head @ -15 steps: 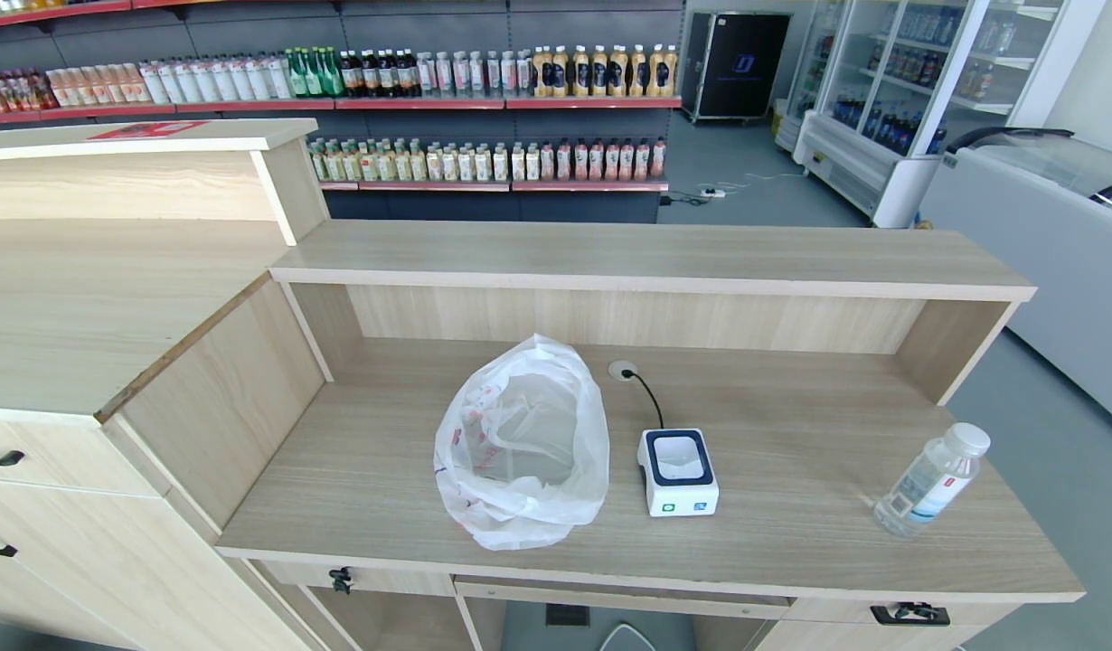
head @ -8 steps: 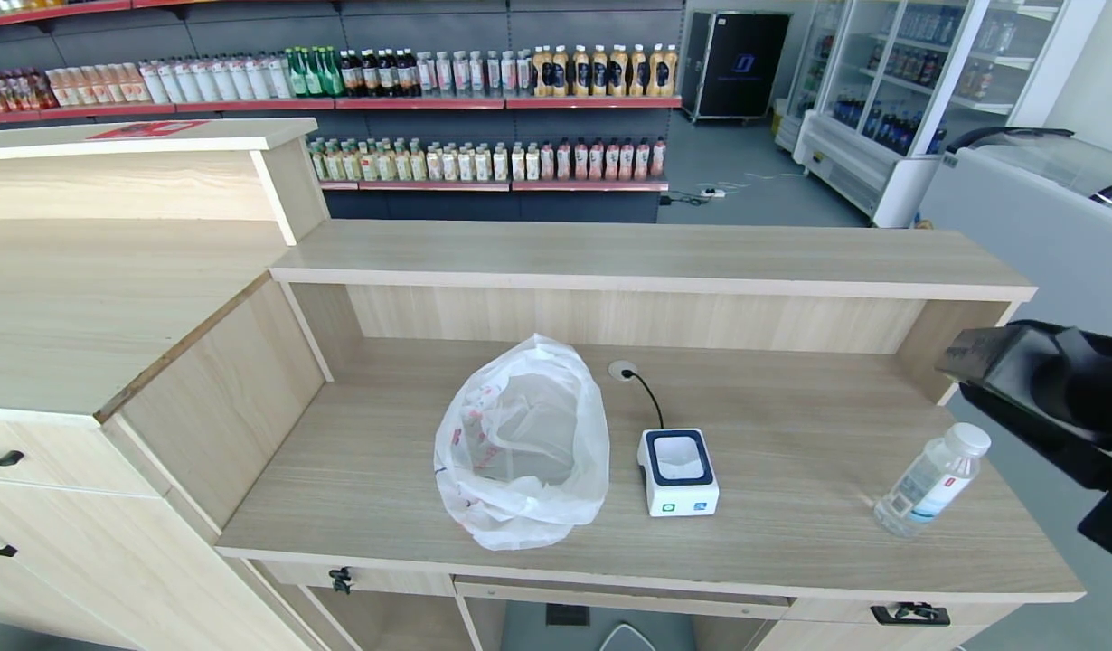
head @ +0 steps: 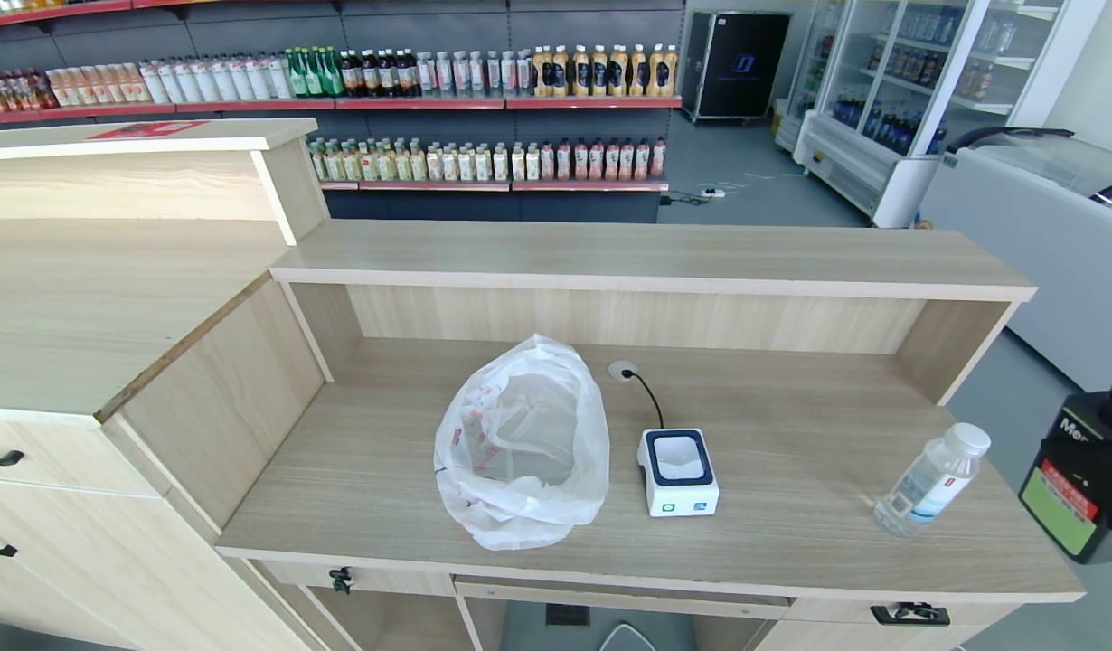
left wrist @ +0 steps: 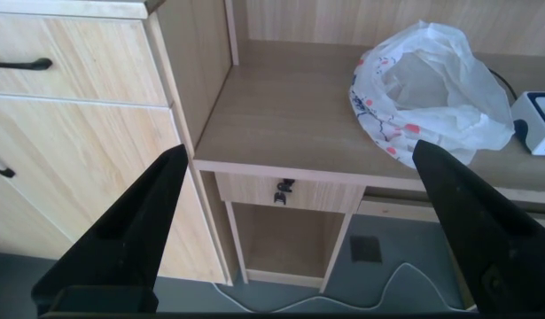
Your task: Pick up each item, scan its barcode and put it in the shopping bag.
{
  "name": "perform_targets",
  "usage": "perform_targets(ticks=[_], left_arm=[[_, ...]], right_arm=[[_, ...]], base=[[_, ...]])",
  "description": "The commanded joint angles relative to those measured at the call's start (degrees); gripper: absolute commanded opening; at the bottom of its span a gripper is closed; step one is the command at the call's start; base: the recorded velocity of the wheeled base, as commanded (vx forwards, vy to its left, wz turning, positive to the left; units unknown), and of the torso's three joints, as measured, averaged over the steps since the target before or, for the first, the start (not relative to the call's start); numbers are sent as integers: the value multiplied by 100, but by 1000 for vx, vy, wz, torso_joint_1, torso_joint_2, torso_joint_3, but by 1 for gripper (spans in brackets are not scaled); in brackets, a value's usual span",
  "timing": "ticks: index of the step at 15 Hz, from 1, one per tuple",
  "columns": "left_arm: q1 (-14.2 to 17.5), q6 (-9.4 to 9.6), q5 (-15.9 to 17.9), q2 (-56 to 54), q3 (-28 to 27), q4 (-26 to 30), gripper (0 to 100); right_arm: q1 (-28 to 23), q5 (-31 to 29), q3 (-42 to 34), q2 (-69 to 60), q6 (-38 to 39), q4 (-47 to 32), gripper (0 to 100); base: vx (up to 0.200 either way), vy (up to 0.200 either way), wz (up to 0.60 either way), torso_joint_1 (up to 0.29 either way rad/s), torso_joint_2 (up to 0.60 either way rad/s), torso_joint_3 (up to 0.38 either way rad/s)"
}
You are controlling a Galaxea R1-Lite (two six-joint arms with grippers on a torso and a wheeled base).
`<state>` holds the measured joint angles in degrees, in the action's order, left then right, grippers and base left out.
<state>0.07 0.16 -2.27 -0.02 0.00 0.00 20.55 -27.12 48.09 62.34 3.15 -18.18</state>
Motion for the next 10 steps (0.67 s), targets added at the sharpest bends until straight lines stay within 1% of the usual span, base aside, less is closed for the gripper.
perform_targets(ticks=[1, 2, 3, 4, 5, 6, 7, 8, 9, 10], left_arm=[[1, 2, -2, 2, 0, 0, 100], [1, 2, -2, 2, 0, 0, 100], [1, 2, -2, 2, 0, 0, 100], [1, 2, -2, 2, 0, 0, 100], [1, 2, -2, 2, 0, 0, 100], [1, 2, -2, 2, 0, 0, 100], [1, 2, -2, 2, 0, 0, 100], [1, 2, -2, 2, 0, 0, 100], [1, 2, -2, 2, 0, 0, 100], [1, 2, -2, 2, 0, 0, 100]], right_arm=[[-526, 375, 517, 498, 160, -81, 0], [-535, 559, 605, 507, 160, -54, 0], [-517, 744, 596, 481, 160, 183, 0], [-465, 893, 526, 463, 107, 473, 0], [-324, 911, 499, 463, 99, 675, 0], [-131, 928, 508, 463, 143, 754, 0], [-43, 1069, 499, 463, 292, 798, 0], [-34, 1271, 491, 463, 450, 824, 0], [-148, 2159, 491, 463, 969, 851, 0], [-456, 2792, 482, 498, 1303, 956, 0]], base=[[0, 0, 0, 0, 0, 0], [0, 0, 0, 0, 0, 0], [0, 0, 0, 0, 0, 0], [0, 0, 600, 7, 2, 2], [0, 0, 600, 2, 2, 2], [0, 0, 600, -7, 2, 2], [0, 0, 600, 2, 2, 7], [0, 0, 0, 0, 0, 0], [0, 0, 0, 0, 0, 0], [0, 0, 0, 0, 0, 0]])
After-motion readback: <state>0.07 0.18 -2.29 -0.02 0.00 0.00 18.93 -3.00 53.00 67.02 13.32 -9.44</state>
